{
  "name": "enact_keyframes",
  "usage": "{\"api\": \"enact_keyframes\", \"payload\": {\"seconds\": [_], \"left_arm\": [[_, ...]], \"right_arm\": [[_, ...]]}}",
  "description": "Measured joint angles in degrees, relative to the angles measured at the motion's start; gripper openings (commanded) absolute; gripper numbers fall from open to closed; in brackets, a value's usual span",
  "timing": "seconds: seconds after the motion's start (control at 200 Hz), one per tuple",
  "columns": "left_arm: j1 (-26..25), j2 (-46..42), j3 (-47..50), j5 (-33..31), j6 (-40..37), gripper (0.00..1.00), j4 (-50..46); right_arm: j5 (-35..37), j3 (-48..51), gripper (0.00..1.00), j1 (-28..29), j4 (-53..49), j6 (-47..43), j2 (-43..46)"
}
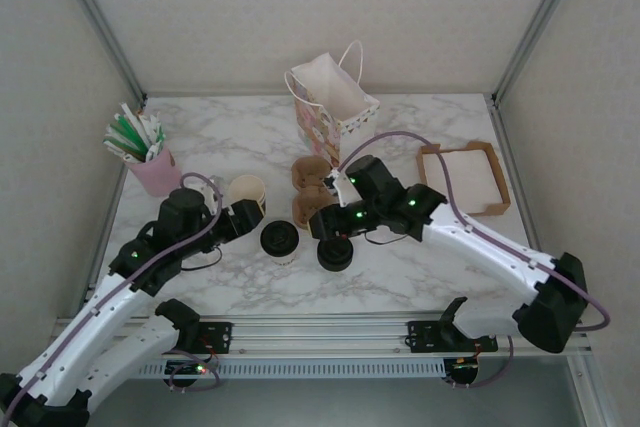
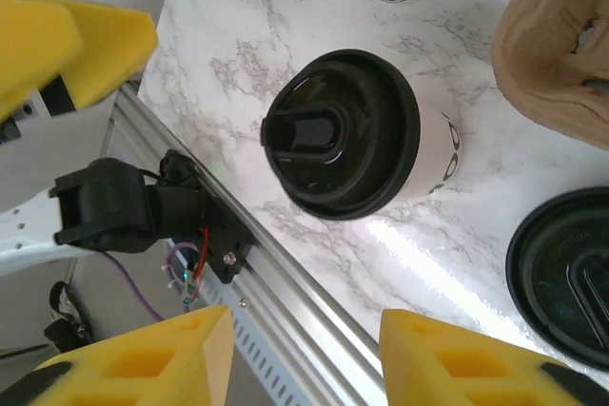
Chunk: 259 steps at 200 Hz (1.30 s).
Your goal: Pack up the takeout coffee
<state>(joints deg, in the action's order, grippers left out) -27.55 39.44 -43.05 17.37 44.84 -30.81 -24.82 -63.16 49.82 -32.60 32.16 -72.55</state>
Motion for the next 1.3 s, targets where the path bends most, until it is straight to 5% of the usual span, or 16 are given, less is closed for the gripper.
{"api": "enact_keyframes", "payload": {"seconds": [0.255, 0.456, 0.886, 1.297], "left_arm": [[0.0, 4.2, -12.0, 0.0, -0.9, 0.9, -3.5], [0.0, 8.5, -19.3, -0.3, -1.6, 1.0, -5.4], [0.0, 21.1, -26.7, -0.5, -2.6, 1.0, -2.8], [0.2, 32.4, -31.9, -5.8, -7.3, 1.0, 4.3]], "right_arm": [[4.0, -1.9, 0.68, 0.0, -8.7, -0.2, 10.0], [8.2, -4.6, 0.99, -0.1, -16.6, -0.8, 16.3], [21.4, -22.4, 0.99, -2.0, -32.0, -3.9, 9.8], [27.9, -36.2, 0.99, -6.5, -33.6, -9.2, -3.1]]}}
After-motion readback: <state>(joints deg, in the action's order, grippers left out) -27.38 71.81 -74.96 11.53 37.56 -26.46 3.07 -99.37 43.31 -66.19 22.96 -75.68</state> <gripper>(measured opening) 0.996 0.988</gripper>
